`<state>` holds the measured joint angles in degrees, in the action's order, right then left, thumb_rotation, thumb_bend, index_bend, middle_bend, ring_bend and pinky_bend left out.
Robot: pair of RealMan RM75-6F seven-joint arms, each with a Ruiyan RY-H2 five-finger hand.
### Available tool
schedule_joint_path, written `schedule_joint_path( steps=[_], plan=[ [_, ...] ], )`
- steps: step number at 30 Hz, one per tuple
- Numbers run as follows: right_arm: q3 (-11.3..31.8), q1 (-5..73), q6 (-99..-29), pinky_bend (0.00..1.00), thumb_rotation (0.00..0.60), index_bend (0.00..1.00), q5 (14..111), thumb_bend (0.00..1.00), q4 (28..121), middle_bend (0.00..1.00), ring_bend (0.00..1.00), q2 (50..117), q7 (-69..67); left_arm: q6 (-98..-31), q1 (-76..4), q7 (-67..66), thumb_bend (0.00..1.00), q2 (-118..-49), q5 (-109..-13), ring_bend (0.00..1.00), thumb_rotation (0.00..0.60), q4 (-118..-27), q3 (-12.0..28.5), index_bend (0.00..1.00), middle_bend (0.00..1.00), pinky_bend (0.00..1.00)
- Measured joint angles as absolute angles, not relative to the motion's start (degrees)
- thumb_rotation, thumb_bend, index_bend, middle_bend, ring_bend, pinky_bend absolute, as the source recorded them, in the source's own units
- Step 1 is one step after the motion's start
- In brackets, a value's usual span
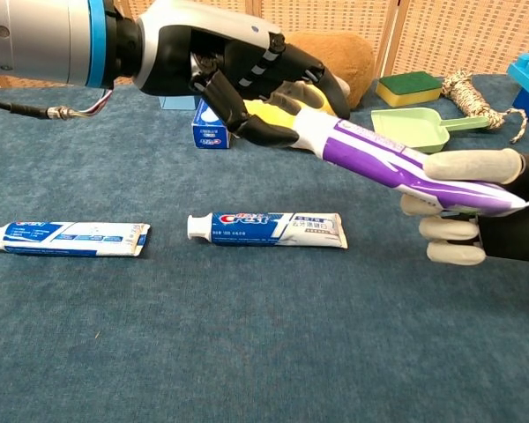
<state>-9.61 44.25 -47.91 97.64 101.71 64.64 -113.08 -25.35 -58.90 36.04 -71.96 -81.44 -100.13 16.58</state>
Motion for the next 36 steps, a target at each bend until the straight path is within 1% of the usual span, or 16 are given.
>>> schedule_joint_path(
  steps=[14,25,36],
  plan=[
    [-11.39,45.19,-50.36,0.72,0.600,0.95,98.61,0.51,101.16,0.73,0.74,64.74,-115.55,-26.48,-60.74,36.29,0.39,-72.58,-81.31,0.00,0.600,-99.35,14.71,0.26,0.00,0.00],
    [-13.10,45.96,-51.98,0.72,0.600,0.95,99.80,0.52,100.45,0.73,0.74,64.79,-116.60,-27.60,-61.50,35.80,0.44,-72.93,-80.42,0.00,0.600,-99.27,14.05,0.28,0.01,0.00],
    [-14.17,47.01,-52.83,0.73,0.600,0.95,100.39,0.51,100.55,0.73,0.74,64.89,-116.74,-29.05,-61.61,35.05,0.46,-73.48,-79.71,0.00,0.600,-99.36,13.33,0.30,0.02,0.00]
  ],
)
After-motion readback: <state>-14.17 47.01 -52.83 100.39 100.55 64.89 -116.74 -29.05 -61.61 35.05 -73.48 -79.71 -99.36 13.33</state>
